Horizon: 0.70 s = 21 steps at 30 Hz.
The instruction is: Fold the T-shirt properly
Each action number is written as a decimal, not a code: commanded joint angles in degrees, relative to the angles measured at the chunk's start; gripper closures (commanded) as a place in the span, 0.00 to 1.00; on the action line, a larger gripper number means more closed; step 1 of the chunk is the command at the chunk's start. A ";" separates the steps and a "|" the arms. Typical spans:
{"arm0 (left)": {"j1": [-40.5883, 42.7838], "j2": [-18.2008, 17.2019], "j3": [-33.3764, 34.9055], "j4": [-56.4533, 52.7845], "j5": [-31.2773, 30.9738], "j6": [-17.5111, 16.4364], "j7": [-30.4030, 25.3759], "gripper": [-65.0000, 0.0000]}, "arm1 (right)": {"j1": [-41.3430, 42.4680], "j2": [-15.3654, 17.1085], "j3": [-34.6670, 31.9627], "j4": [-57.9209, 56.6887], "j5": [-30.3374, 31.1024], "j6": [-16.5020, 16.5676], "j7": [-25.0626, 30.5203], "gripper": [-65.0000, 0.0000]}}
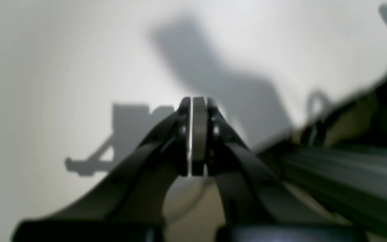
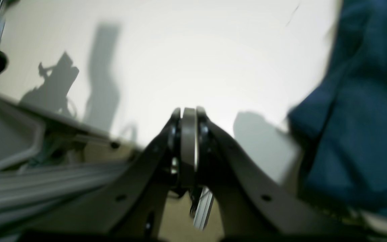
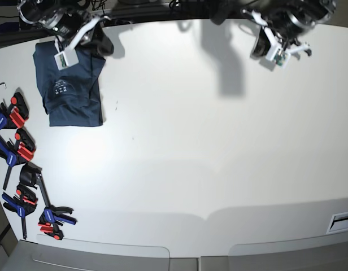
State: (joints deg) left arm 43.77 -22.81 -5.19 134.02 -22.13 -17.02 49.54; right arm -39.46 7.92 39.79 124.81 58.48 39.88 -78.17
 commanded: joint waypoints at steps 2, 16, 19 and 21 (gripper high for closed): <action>4.46 -0.24 -0.13 0.98 -0.39 -0.13 0.13 1.00 | -4.74 1.16 0.33 0.96 0.46 0.12 -0.90 1.00; 27.85 -0.22 -0.11 -8.00 12.02 -0.33 -2.82 1.00 | -23.39 2.14 -0.20 0.07 4.24 0.12 -1.81 1.00; 26.05 -0.22 -0.02 -21.73 12.02 -0.31 -11.08 1.00 | -23.37 5.57 -3.85 -3.85 4.13 0.12 -0.09 1.00; 22.45 -0.04 0.04 -32.68 12.02 -0.35 -15.32 1.00 | -23.17 8.48 -8.00 -8.24 3.76 0.12 1.90 1.00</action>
State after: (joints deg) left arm 64.95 -22.68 -4.99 100.03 -9.98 -17.08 34.22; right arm -61.87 16.21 31.27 115.68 61.52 39.75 -76.18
